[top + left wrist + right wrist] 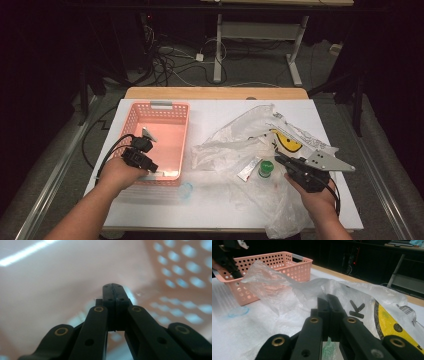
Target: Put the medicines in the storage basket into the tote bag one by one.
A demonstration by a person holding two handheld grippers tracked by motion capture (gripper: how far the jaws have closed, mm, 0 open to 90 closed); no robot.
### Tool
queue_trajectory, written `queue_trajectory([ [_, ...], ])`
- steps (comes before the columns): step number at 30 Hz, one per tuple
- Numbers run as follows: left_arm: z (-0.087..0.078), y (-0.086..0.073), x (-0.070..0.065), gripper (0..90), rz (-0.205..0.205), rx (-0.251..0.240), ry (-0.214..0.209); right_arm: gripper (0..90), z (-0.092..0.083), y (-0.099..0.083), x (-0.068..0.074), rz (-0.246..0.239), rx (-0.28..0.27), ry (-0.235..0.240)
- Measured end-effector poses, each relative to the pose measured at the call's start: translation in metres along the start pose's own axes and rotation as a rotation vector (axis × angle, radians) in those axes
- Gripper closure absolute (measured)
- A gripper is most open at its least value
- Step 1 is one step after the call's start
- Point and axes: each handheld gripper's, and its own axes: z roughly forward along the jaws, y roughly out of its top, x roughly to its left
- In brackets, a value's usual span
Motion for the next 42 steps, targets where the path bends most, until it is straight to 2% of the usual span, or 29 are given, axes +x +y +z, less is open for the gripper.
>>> queue_trajectory([
  [2,-0.004,0.004,0.006,87.9,-0.048,-0.088,-0.013,90.0,0.000,0.000,0.000,0.003,0.000,0.001],
  [3,-0.007,0.005,0.008,87.9,-0.059,-0.114,-0.011,90.0,0.000,0.000,0.000,0.006,0.000,0.001],
  [6,-0.016,0.001,0.010,87.9,-0.066,-0.136,-0.025,90.0,0.001,-0.001,0.000,0.009,0.004,0.003],
  [8,-0.020,-0.005,0.009,87.9,-0.054,-0.121,-0.040,90.0,0.001,-0.001,0.001,0.005,0.007,0.003],
  [9,-0.022,-0.008,0.007,87.9,-0.044,-0.110,-0.059,90.0,0.002,-0.001,0.001,0.007,0.006,0.004],
  [11,-0.022,-0.015,0.001,87.9,-0.018,-0.064,-0.127,90.0,0.001,0.000,0.001,0.001,0.003,0.005],
  [12,-0.021,-0.016,-0.002,87.9,-0.004,-0.042,-0.134,90.0,0.001,0.000,0.002,0.003,0.002,0.004],
  [13,-0.018,-0.018,-0.004,87.9,0.013,-0.009,-0.119,90.0,0.001,0.000,0.002,0.001,0.002,0.002],
  [17,-0.003,-0.015,-0.003,87.9,0.024,0.076,-0.111,90.0,0.001,0.001,0.004,0.000,0.001,0.006],
  [20,-0.003,-0.009,-0.001,88.0,0.018,0.078,-0.112,90.0,0.001,0.001,0.004,0.000,0.001,0.007],
  [22,-0.003,-0.005,0.002,87.9,-0.001,0.047,-0.108,90.0,0.001,0.001,0.003,0.000,0.001,0.004],
  [24,-0.003,0.000,0.008,87.9,-0.030,-0.005,-0.081,90.0,0.001,0.000,0.001,0.003,0.001,0.001],
  [25,-0.004,0.002,0.009,87.9,-0.044,-0.040,-0.052,90.0,0.001,0.000,0.001,0.005,0.002,0.000],
  [27,-0.008,0.004,0.014,87.9,-0.069,-0.095,-0.047,90.0,0.001,-0.001,0.000,0.005,0.000,-0.001],
  [34,-0.013,0.002,0.018,87.4,-0.079,-0.171,-0.025,90.0,0.000,-0.001,0.000,0.003,0.003,-0.003],
  [35,-0.013,0.002,0.018,83.4,-0.084,-0.179,-0.028,90.0,0.000,-0.001,0.001,0.002,0.004,-0.001],
  [38,-0.015,0.001,0.018,82.7,-0.049,-0.230,-0.017,90.0,0.000,0.000,0.002,-0.001,0.004,-0.001],
  [39,-0.016,0.001,0.018,77.8,-0.048,-0.235,-0.019,90.0,0.000,0.000,0.002,0.000,0.004,-0.001],
  [41,-0.014,0.004,0.021,63.8,-0.062,-0.213,-0.045,90.0,0.000,0.000,0.002,0.002,0.004,0.000],
  [42,-0.013,0.004,0.022,57.3,-0.051,-0.207,-0.045,90.0,0.000,0.000,0.001,0.002,0.003,0.000],
])
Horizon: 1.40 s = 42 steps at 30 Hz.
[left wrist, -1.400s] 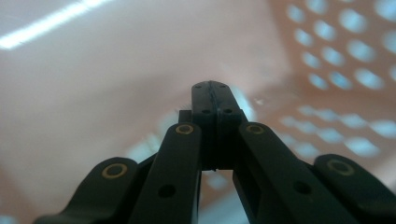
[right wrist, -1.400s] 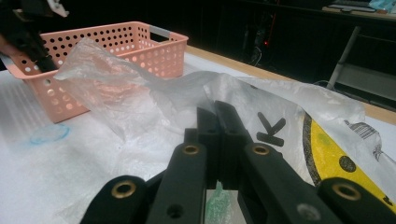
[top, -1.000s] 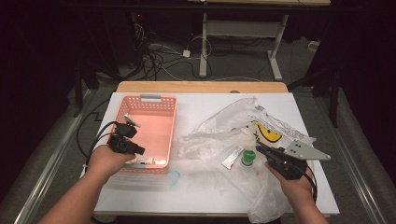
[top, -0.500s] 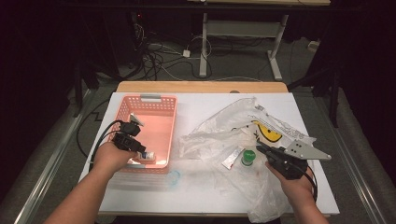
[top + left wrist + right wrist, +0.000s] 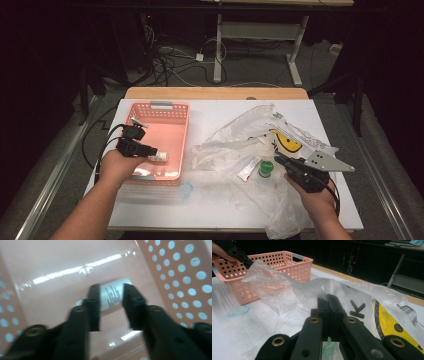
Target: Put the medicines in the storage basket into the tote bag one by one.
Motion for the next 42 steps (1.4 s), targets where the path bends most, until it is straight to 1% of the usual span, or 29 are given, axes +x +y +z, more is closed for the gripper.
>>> queue_trajectory([
  [2,0.004,0.001,-0.002,45.1,0.040,0.008,0.014,90.0,0.000,0.000,0.000,-0.001,0.002,0.002],
  [3,0.005,0.001,-0.002,40.6,0.046,0.014,0.006,90.0,0.000,0.000,0.000,-0.002,0.002,0.001],
  [6,0.008,0.003,-0.001,32.0,0.062,0.021,-0.002,90.0,0.001,-0.001,0.000,-0.001,0.004,0.003],
  [7,0.011,0.004,-0.001,31.6,0.070,0.032,0.002,90.0,0.001,-0.001,0.000,-0.002,0.004,0.003],
  [8,0.013,0.005,-0.001,29.3,0.081,0.042,0.007,90.0,0.001,-0.001,0.000,-0.004,0.002,0.004],
  [9,0.015,0.006,-0.001,29.4,0.093,0.055,0.004,90.0,0.001,0.000,0.001,-0.003,0.002,0.002],
  [11,0.020,0.010,0.001,29.5,0.106,0.095,-0.002,90.0,0.001,0.000,0.001,-0.003,0.002,0.003],
  [13,0.026,0.013,0.002,31.5,0.119,0.137,0.008,90.0,0.002,-0.001,0.000,-0.002,0.004,0.005],
  [14,0.030,0.015,0.003,31.7,0.115,0.177,0.013,90.0,0.002,-0.001,0.000,-0.002,0.005,0.005],
  [15,0.031,0.017,0.004,31.4,0.111,0.186,0.005,90.0,0.002,-0.001,0.000,-0.002,0.005,0.004],
  [17,0.031,0.020,0.004,34.3,0.115,0.181,0.009,90.0,0.001,-0.001,0.000,-0.002,0.005,0.004],
  [20,0.034,0.023,0.004,35.8,0.124,0.199,0.004,90.0,0.000,-0.001,0.000,0.000,0.004,0.002],
  [22,0.038,0.025,0.003,38.3,0.135,0.215,-0.003,90.0,0.000,-0.001,0.000,-0.001,0.003,0.002],
  [23,0.039,0.025,0.003,39.1,0.130,0.214,-0.003,90.0,0.000,-0.001,0.000,-0.002,0.002,0.003],
  [26,0.043,0.026,0.003,43.3,0.135,0.221,-0.012,90.0,0.000,-0.001,0.000,-0.004,0.003,0.002],
  [28,0.047,0.027,0.004,45.3,0.133,0.234,-0.013,90.0,0.000,-0.001,0.000,-0.003,0.005,0.002],
  [30,0.050,0.027,0.004,48.4,0.140,0.245,-0.013,90.0,0.000,-0.001,-0.001,-0.003,0.006,-0.001],
  [33,0.051,0.028,0.004,52.3,0.147,0.239,-0.022,90.0,0.000,-0.001,-0.001,-0.003,0.006,-0.002],
  [42,0.052,0.027,0.001,56.9,0.169,0.231,-0.026,90.0,0.000,-0.001,0.000,-0.004,0.005,0.003],
])
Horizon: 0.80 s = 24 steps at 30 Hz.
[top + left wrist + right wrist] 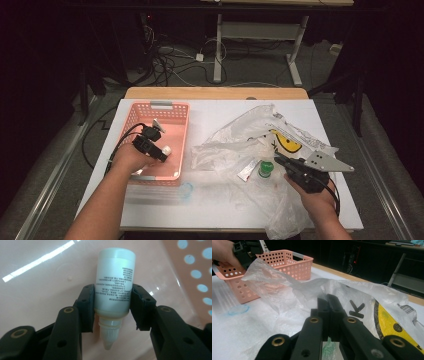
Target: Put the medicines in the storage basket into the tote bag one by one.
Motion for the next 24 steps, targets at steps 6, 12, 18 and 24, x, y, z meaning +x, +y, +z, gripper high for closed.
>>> queue_trajectory([
  [6,0.000,0.000,-0.001,57.7,0.003,-0.013,0.004,90.0,0.000,-0.001,-0.001,-0.001,0.001,-0.001],
  [12,-0.006,-0.001,0.000,57.8,-0.017,-0.051,0.002,90.0,0.000,-0.001,-0.002,0.003,-0.002,-0.001],
  [18,-0.020,-0.006,0.001,57.8,-0.045,-0.126,0.010,90.0,0.000,-0.001,-0.003,0.002,-0.004,-0.004],
  [24,-0.032,-0.015,-0.007,57.7,-0.024,-0.188,0.041,90.0,0.000,-0.001,-0.001,-0.003,-0.001,-0.002],
])
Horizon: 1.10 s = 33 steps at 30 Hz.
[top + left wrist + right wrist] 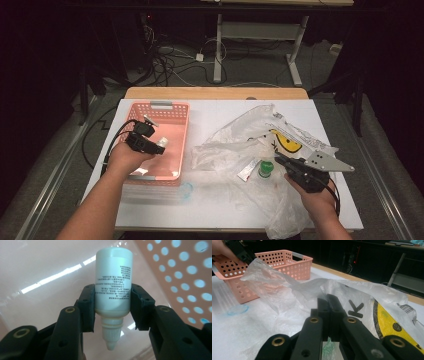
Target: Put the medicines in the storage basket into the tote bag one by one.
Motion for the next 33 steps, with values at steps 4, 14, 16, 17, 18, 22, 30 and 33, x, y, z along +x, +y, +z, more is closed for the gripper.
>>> queue_trajectory([
  [4,-0.008,-0.004,-0.008,57.7,0.015,-0.043,0.019,90.0,0.000,0.001,0.000,0.002,-0.001,0.001],
  [14,-0.024,-0.021,-0.024,57.7,0.012,-0.161,0.010,90.0,-0.002,0.001,0.000,0.003,-0.006,-0.004],
  [16,-0.026,-0.027,-0.027,57.7,0.021,-0.183,0.010,90.0,-0.002,0.001,0.000,0.003,-0.007,-0.002],
  [17,-0.027,-0.029,-0.027,57.7,0.013,-0.194,-0.005,90.0,-0.003,0.001,0.000,0.002,-0.008,-0.001],
  [18,-0.027,-0.033,-0.028,57.7,0.009,-0.205,-0.013,90.0,-0.003,0.001,0.000,0.002,-0.008,-0.002],
  [22,-0.028,-0.044,-0.032,57.7,0.011,-0.252,-0.017,90.0,-0.002,0.001,0.001,-0.001,-0.004,-0.002],
  [30,-0.034,-0.062,-0.047,57.8,0.044,-0.362,-0.001,90.0,-0.002,-0.001,0.002,-0.004,0.000,0.002],
  [33,-0.034,-0.067,-0.053,57.8,0.054,-0.396,-0.010,90.0,-0.002,-0.001,0.002,-0.002,0.002,0.000],
])
